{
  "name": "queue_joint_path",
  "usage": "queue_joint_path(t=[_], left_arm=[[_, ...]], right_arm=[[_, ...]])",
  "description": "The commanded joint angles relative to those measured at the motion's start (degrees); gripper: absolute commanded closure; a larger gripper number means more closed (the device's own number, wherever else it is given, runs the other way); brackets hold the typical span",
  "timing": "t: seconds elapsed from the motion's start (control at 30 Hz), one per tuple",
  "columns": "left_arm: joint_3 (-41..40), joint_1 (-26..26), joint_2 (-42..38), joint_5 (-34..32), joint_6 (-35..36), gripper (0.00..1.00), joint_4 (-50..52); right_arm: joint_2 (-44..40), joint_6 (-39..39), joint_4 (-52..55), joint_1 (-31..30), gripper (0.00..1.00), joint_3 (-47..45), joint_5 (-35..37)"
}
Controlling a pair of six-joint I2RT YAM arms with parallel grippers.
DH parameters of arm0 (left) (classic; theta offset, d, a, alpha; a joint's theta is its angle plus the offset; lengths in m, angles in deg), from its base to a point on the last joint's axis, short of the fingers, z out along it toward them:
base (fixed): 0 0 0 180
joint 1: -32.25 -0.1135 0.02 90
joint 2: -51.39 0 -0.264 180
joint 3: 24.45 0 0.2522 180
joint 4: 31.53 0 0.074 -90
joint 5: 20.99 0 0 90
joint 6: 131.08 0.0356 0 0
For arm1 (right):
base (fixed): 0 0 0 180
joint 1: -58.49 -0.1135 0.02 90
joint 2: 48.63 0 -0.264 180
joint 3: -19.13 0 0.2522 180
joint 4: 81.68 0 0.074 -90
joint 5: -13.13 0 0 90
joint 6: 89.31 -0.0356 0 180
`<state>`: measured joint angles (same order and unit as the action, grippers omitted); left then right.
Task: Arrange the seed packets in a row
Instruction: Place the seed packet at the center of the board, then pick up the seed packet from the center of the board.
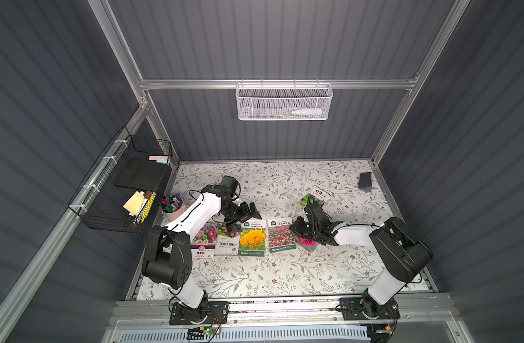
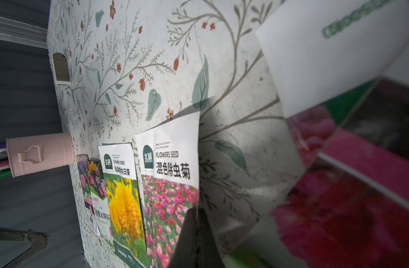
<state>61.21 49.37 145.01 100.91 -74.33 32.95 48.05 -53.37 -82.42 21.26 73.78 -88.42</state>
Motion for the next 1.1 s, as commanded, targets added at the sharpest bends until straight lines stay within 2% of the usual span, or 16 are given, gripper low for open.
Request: queue_joint_path(t=[0.0,0.2,0.27,0.47,0.53,0.6,0.73,0.83,0.97,1.07], left_arm=[[-0.5,-0.3,-1.3,-0.2,-0.3,0.00,-0.4],[-1.1,-0.4,-1.9,0.4,-0.1,0.00,-0.5],[-1.2,-0.3,-2.0,0.5,-0.1,0.01,-0.6],[-1.6,-0.3,-2.2,1.1,0.0,0.01,-1.1],[-1.8,-0.3,-2.2,1.5,0.2,0.01,-1.7],[-1.9,-0.3,-1.9,2.3,-0.2,0.01,-2.2],[-1.6,-0.3,-0.2,4.9,-1.2,0.00,-3.6],[-1.6,0.4,1.7,6.8,-3.3,0.01,-6.7],[-0.2,4.2,4.6,8.6,-2.4,0.01,-7.8],[3.9,9.0,7.5,8.5,1.9,0.01,-4.0]], right_arm=[[0.6,-1.3,2.5,-1.4,1.00,1.5,2.1],[1.5,-1.0,4.0,-2.7,1.00,2.8,2.2],[1.6,-0.8,5.0,-2.8,0.94,3.0,2.2],[-0.2,-0.7,6.6,-3.2,0.59,2.4,2.5],[-1.4,-0.6,7.6,-3.3,0.42,2.2,2.7],[-3.0,-0.1,9.1,-3.3,0.30,2.3,2.8],[-9.9,2.4,15.1,-3.3,0.15,2.9,3.6],[-17.2,4.4,23.2,-3.0,0.08,3.5,8.2],[-26.1,6.8,30.5,0.8,0.05,1.2,12.0],[-30.7,6.8,31.5,9.3,0.06,-3.5,7.0]])
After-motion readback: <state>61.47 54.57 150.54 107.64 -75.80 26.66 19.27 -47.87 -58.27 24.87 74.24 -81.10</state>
